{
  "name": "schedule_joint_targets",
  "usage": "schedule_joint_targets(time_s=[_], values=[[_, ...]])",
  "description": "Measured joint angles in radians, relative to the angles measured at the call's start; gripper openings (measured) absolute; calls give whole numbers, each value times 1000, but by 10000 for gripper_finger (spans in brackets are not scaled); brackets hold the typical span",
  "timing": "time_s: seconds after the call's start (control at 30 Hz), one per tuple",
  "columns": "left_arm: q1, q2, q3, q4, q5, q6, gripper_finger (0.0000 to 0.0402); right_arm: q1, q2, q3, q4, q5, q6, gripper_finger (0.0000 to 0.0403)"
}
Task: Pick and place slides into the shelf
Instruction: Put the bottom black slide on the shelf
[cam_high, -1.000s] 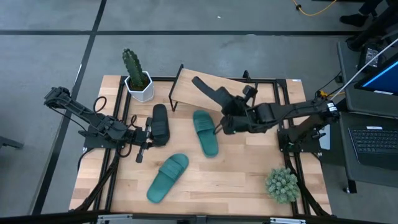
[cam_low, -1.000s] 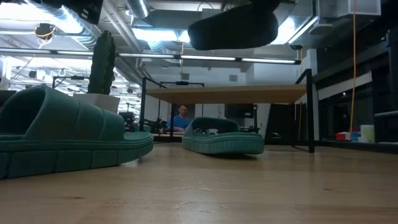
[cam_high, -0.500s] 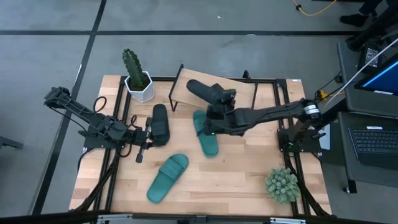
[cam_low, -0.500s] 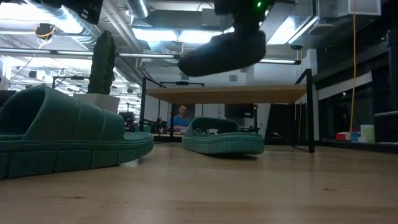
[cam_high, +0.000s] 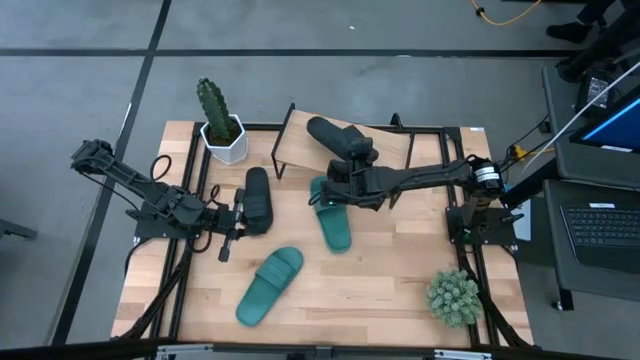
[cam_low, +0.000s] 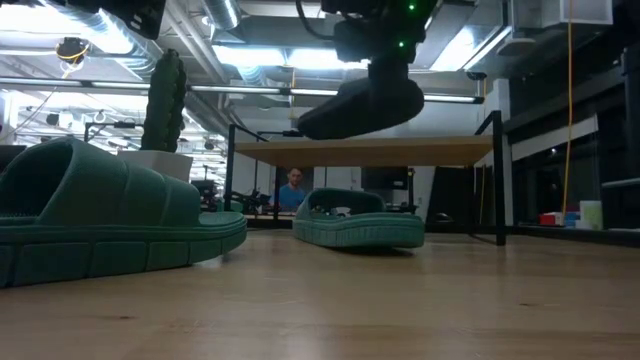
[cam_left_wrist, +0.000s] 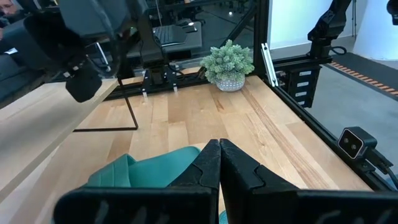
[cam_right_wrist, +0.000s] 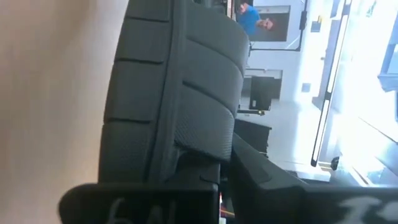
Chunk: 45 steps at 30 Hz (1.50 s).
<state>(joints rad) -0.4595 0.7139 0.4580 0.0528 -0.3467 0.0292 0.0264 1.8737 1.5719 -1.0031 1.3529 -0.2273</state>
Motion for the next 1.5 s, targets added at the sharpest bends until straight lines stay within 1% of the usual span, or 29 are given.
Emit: schedule_joint_targets(time_s=[0.1,0.23,0.4,0.47,0.53,0.6,0.73,0.87,0.93,1.07,1.2,1.33,1.5], values=[[0,0,0,0,0,0,0,-3,0,0,0,-16,-23,12],[0,0,0,0,0,-1,0,-4,0,0,0,-76,-39,12],[0,0,0,0,0,-2,0,-4,0,0,0,-79,-44,12],[0,0,0,0,0,-1,0,-4,-1,0,0,-126,-63,12],[0,0,0,0,0,-2,0,-4,-1,0,-1,-183,-70,20],[0,0,0,0,0,-2,0,-4,-1,0,-1,-214,-69,35],[0,0,0,0,0,-3,0,-4,-1,0,-2,-225,-70,54],[0,0,0,0,0,-3,0,-4,-1,0,-2,-233,-67,59],[0,0,0,0,0,-4,0,-5,-1,0,-2,-264,-70,60],[0,0,0,0,48,-4,0,-4,-5,0,1,-337,-65,62],[0,0,0,0,107,-5,0,-4,-5,0,4,-368,-64,62],[0,0,0,0,108,-4,0,-4,-5,8,11,-387,-57,63],[0,0,0,0,108,-4,0,-6,-5,67,10,-468,-7,63]])
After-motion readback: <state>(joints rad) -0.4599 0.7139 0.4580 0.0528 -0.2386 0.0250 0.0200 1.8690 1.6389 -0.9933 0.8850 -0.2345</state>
